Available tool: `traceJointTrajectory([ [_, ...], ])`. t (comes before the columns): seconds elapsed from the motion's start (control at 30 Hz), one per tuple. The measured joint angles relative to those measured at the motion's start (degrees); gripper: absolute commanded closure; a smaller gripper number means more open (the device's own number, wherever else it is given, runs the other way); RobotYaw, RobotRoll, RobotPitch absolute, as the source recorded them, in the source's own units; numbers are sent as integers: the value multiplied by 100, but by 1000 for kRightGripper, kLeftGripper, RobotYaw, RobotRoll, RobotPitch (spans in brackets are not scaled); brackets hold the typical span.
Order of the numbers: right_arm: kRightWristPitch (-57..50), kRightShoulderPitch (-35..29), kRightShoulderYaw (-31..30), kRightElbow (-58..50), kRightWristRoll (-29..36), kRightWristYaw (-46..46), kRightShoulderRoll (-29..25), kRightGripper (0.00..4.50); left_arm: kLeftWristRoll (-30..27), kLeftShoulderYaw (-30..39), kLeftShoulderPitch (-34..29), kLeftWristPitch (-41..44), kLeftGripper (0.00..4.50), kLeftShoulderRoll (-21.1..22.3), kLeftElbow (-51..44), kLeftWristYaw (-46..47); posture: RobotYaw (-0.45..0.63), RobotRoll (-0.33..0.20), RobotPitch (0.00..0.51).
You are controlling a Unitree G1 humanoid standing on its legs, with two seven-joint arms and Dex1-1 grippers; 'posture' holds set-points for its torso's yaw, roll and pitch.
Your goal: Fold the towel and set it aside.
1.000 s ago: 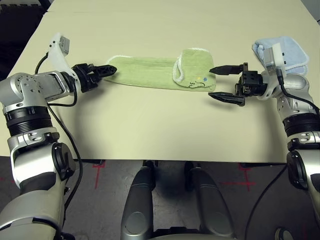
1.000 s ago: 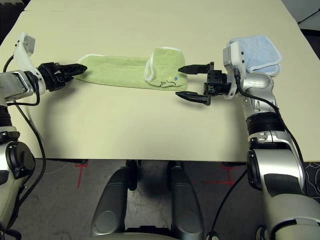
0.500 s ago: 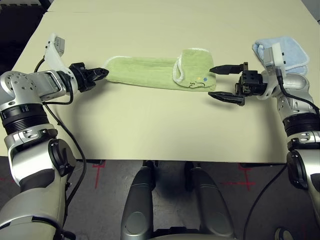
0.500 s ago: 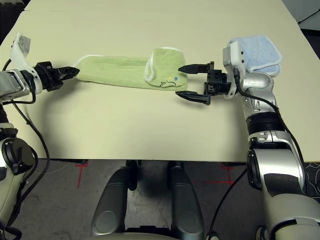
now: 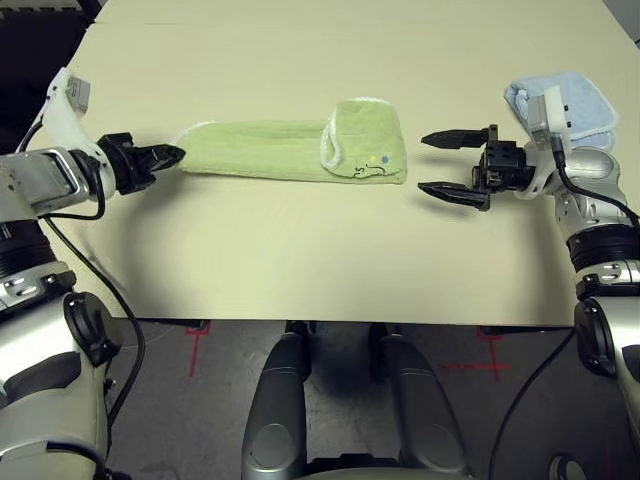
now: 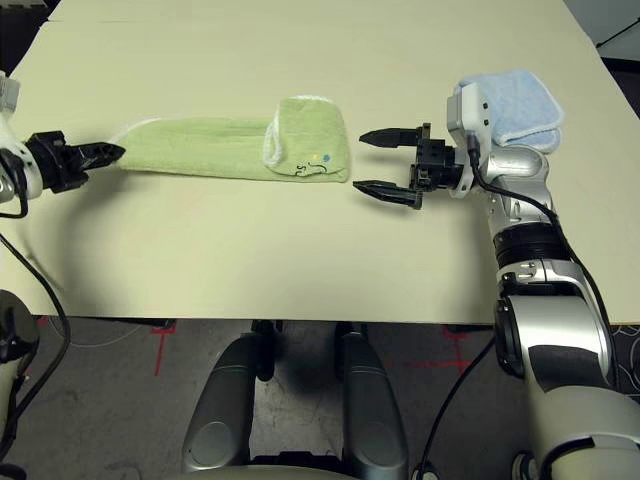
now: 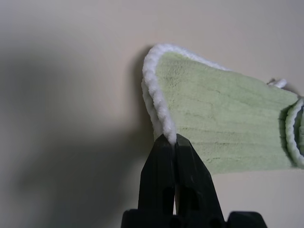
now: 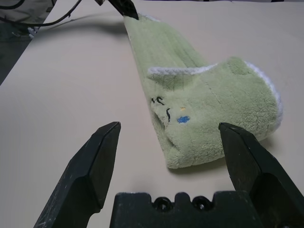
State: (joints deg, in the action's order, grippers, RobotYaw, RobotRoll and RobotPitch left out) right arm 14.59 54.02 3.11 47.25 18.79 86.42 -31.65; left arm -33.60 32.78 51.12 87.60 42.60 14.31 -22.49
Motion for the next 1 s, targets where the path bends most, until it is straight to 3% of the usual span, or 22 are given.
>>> traceJointTrajectory([
  [0.2,73,88,-2,61,-26,0,15,0,-14,-48,150,-229,4487,-114,-129,-13,77,0,311],
  [0.47,89,87,-1,238,-125,-94,-18,0,-296,-625,960,-439,4487,-207,-131,-494,77,0,310],
  [0.73,192,126,5,449,-207,-169,-47,0,-639,-937,1821,-401,4487,-1205,-248,-563,78,0,309],
  [1.0,264,164,10,560,-247,-301,-62,0,-713,-1259,1874,-605,4487,-2121,-360,-514,71,0,312],
])
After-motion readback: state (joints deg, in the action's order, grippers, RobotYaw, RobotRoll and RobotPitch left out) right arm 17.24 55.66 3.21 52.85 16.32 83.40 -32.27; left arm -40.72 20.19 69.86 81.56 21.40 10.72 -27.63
